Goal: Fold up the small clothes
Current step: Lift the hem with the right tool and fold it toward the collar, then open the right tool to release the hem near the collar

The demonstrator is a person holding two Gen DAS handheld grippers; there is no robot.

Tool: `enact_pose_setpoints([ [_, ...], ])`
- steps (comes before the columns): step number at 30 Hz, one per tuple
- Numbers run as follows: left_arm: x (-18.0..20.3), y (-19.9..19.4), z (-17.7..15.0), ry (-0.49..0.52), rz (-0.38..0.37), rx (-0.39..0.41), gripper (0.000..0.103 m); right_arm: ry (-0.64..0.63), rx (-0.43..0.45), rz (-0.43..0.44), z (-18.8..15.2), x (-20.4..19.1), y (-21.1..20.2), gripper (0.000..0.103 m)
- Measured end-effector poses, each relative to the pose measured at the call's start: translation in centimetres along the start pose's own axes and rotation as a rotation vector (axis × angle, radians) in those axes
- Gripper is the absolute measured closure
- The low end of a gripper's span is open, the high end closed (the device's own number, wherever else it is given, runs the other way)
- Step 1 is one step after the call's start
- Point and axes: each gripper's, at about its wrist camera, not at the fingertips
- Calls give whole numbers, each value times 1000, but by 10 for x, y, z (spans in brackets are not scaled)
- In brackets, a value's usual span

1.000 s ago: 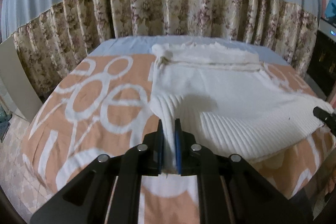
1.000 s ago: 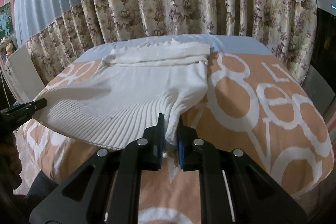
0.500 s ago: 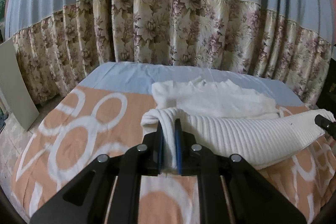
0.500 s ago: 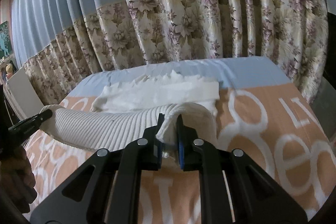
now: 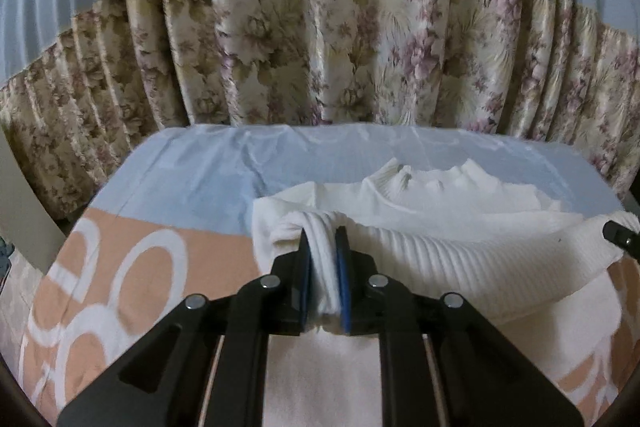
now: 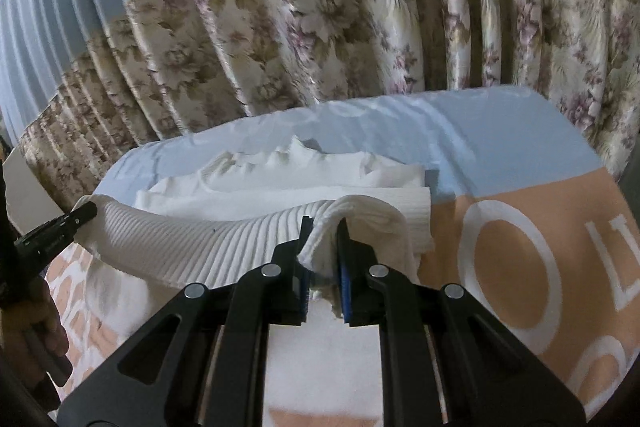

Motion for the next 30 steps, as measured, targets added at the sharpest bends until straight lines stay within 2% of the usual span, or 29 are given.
enact_pose_setpoints([
  [11,-6,79,26,-34,-12,-121,88,76,-84,5,40,12,65,90],
  [15,-7,94,37,-21,-6,-129,86,89,-107,-1,53,13,82,89],
  [19,-12,104,48,-32,12,-131,70,97,-121,-16,62,14,96,88],
  [20,-13,106,51,-30,21,-131,62,93,-117,-22,64,13,97,82],
  [21,-14,106,54,-28,31,-128,57,83,-109,-39,66,11,97,64],
  [22,-15,105,55,-25,41,-117,50,64,-70,-67,69,8,93,51],
  [23,-17,102,58,-20,54,-102,49,54,-42,-86,71,6,88,32],
  [24,-17,101,60,-17,58,-96,48,46,-21,-96,74,5,85,26],
  [30,-21,91,62,-19,72,-64,46,-53,30,-129,78,-5,73,27],
])
Point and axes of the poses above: each gripper's, at about its wrist camera, not at the fingertips, and y roughly the way its jaws point, x to its right, z to its top, and after that the axes turned 6 degrees about -z, right-handed
